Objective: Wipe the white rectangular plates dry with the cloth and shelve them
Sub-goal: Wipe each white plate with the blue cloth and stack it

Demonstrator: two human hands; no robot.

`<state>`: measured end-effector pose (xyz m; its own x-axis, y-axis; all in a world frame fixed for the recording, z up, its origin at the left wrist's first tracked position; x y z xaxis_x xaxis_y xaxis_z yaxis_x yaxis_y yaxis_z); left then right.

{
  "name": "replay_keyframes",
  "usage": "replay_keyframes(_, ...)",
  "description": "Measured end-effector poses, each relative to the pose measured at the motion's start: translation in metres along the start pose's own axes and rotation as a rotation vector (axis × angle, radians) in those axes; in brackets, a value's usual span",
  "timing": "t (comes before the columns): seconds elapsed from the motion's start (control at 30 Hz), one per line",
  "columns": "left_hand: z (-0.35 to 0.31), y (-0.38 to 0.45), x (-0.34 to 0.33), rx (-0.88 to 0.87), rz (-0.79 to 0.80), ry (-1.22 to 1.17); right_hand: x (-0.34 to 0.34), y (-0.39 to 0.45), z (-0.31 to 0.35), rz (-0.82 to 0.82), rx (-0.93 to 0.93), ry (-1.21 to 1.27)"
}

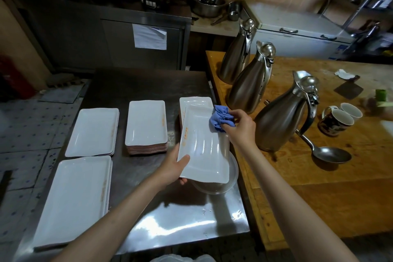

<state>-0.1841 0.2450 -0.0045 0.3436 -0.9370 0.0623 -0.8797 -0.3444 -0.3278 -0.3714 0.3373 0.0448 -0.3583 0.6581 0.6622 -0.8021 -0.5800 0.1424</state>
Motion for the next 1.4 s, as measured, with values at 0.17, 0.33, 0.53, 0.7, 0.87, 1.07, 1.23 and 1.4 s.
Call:
replay_keyframes(0.17, -0.003, 0.000, 0.007, 0.017, 0.055, 0.038, -0.007, 0.003, 0.002, 0.010, 0.030, -0.106)
replay_keyframes(0.33, -0.009, -0.001, 0.015, 0.041, 0.093, 0.086, -0.012, 0.004, 0.004, 0.055, 0.066, -0.126)
replay_keyframes(0.53, -0.012, -0.005, 0.013, 0.068, 0.135, 0.118, -0.017, 0.003, 0.018, 0.085, 0.077, -0.102)
replay_keyframes(0.7, -0.016, -0.009, 0.011, 0.068, 0.154, 0.150, -0.020, 0.001, 0.029, 0.098, 0.110, -0.056)
replay_keyframes(0.87, -0.018, -0.010, 0.011, 0.071, 0.165, 0.148, -0.025, 0.003, 0.028, 0.111, 0.077, -0.055)
replay_keyframes(1.07, -0.018, -0.009, 0.014, 0.040, 0.142, 0.117, -0.026, -0.005, 0.028, 0.197, 0.048, -0.009)
replay_keyframes(1.23, -0.019, -0.009, 0.014, 0.015, 0.112, 0.052, -0.025, -0.030, 0.033, 0.294, 0.069, 0.028)
replay_keyframes(1.4, -0.015, -0.007, 0.018, 0.001, 0.065, 0.018, -0.027, -0.048, 0.032, 0.377, 0.108, 0.022)
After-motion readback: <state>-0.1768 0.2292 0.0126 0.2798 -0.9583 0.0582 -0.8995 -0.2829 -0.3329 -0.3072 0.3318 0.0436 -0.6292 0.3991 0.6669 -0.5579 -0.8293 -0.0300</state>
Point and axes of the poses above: each hand's wrist, its own y-axis towards the middle knuckle, its own x-axis out of the back of the hand, z = x × y, the point moved 1 cm from there along y, towards the middle knuckle, and after that the axes turned 8 degrees about z, right-handed, at the moved point
